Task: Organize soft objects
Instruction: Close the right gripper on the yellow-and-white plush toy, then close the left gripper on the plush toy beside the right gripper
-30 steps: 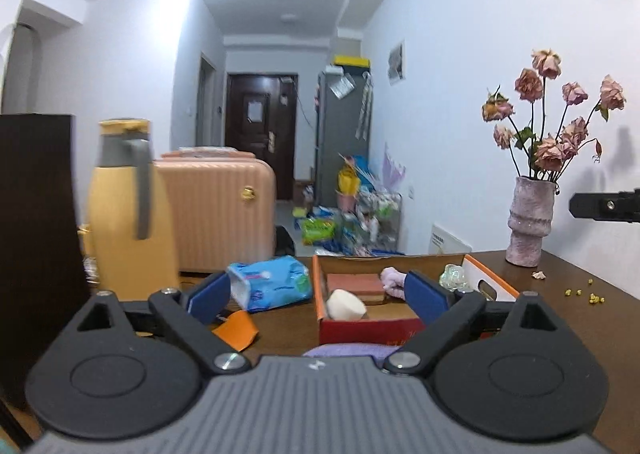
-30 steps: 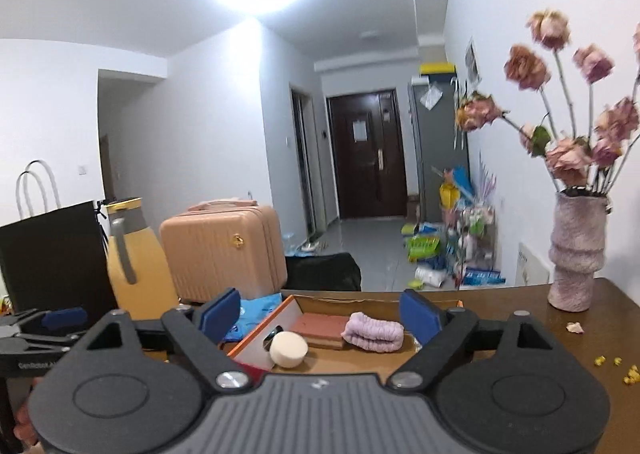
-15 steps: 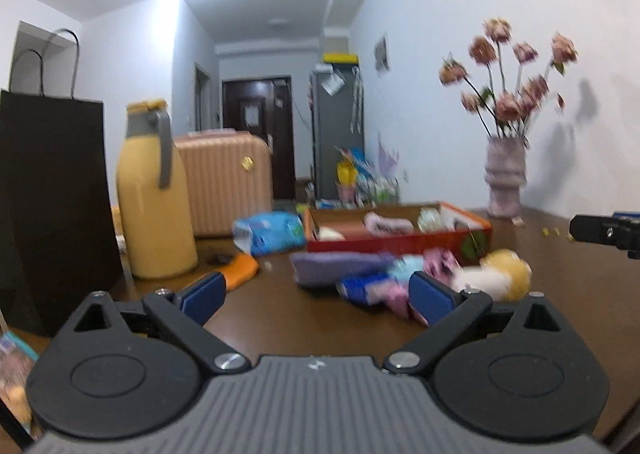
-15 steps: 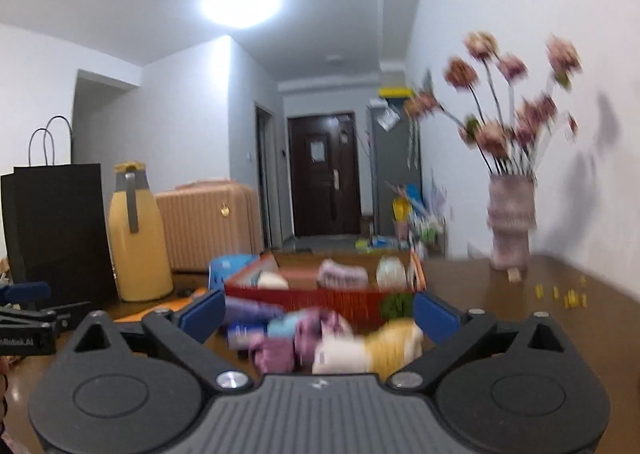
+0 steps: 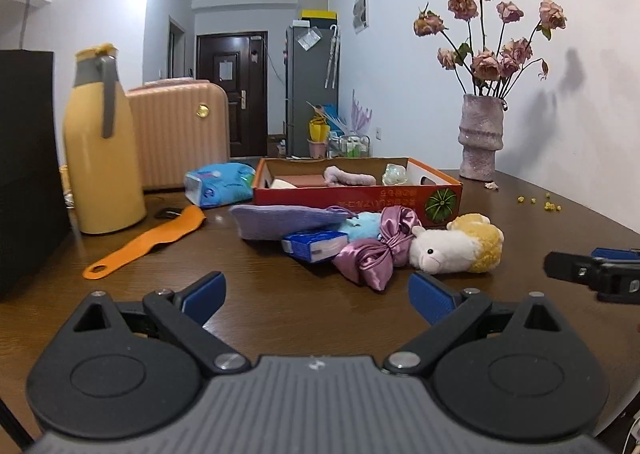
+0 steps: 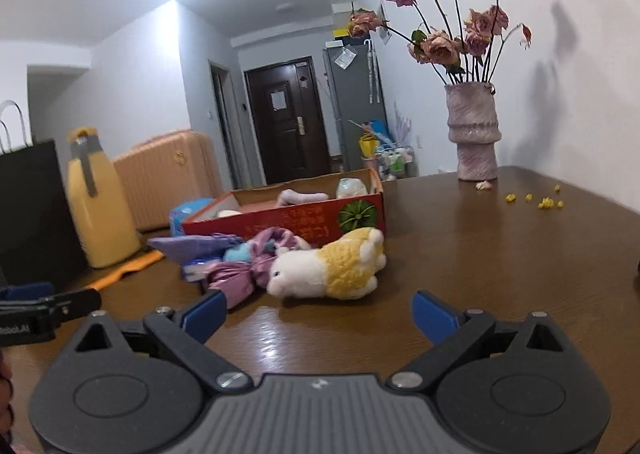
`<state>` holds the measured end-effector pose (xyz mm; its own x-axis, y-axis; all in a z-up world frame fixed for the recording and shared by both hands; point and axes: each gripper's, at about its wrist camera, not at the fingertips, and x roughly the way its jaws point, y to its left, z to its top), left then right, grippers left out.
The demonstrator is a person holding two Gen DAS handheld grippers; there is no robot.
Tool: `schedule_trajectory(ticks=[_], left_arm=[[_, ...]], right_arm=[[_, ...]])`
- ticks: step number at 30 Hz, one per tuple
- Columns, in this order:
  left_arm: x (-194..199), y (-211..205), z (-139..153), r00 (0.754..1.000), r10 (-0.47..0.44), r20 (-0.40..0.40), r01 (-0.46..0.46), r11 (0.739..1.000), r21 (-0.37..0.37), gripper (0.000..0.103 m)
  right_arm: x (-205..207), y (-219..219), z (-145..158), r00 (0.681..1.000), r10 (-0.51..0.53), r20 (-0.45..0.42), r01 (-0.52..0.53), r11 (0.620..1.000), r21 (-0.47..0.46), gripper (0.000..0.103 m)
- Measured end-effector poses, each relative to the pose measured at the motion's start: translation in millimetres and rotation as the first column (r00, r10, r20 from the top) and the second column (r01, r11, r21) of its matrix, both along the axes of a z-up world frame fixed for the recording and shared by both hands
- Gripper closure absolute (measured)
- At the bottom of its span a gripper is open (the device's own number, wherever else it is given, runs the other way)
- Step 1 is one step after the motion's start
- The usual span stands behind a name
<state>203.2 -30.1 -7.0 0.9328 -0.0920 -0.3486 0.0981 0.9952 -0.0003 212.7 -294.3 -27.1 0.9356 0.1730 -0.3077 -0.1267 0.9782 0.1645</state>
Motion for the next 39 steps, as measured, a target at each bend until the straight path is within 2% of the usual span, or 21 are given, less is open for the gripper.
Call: schedule_trajectory(ticks=[4,7,9,11,17,19,23,26,30,34,39], left_arm=[[38.1,-8.6,-0.5,0.999,-0.032,-0.022,0.031,0.999,-0.034,0.004],[68.5,-14.5,-2.3,0.997,-0.049,-0.057,0.045,0.997,-0.061,0.013],[84.1,-17.9,-3.3,0.995,-0.072,-0.074,0.067,0.995,-0.077,0.02],[100.9,-22.8,-5.6,0.99,-0.104,-0.099,0.094,0.991,-0.094,0.031],[126.2,-39.1,-12.0,0.98,-0.146,-0.133,0.131,0.985,-0.115,0.035],[125.8,-40.7,-12.7,0.979,-0.151,-0.135,0.135,0.983,-0.124,0.035],[115.2,-38.7,-15.4,0.977,-0.153,-0.146,0.134,0.982,-0.129,0.035],[99.5,-33.1,-17.8,0.975,-0.152,-0.16,0.131,0.982,-0.135,0.035],[72.2,-22.7,-20.9,0.972,-0.147,-0.181,0.119,0.98,-0.157,0.035],[45.8,-7.2,-24.5,0.962,-0.172,-0.211,0.125,0.968,-0.217,0.035],[11.5,16.2,-24.6,0.965,-0.137,-0.223,0.08,0.965,-0.248,0.035]], right_arm=[[44.3,3.3,4.1,0.999,0.01,-0.035,-0.01,1.0,-0.016,0.014],[85.0,-2.0,2.4,0.997,-0.019,-0.075,0.018,1.0,-0.013,0.023],[110.1,-8.1,-1.1,0.993,-0.037,-0.116,0.041,0.999,0.028,0.028],[128.3,-11.8,-4.7,0.989,-0.04,-0.145,0.049,0.997,0.061,0.031],[154.3,-21.3,-20.7,0.979,0.001,-0.205,0.038,0.981,0.189,0.041],[154.7,-25.8,-23.8,0.978,0.04,-0.204,0.009,0.973,0.231,0.053],[141.9,-26.7,-21.4,0.976,0.035,-0.215,0.014,0.975,0.223,0.058],[118.1,-25.4,-20.3,0.973,0.049,-0.224,0.002,0.975,0.224,0.058],[74.9,-14.3,-20.5,0.967,0.125,-0.222,-0.071,0.969,0.237,0.058],[42.1,11.1,-19.1,0.951,0.233,-0.204,-0.193,0.961,0.197,0.058],[22.2,37.9,-13.5,0.942,0.281,-0.185,-0.256,0.955,0.149,0.057]])
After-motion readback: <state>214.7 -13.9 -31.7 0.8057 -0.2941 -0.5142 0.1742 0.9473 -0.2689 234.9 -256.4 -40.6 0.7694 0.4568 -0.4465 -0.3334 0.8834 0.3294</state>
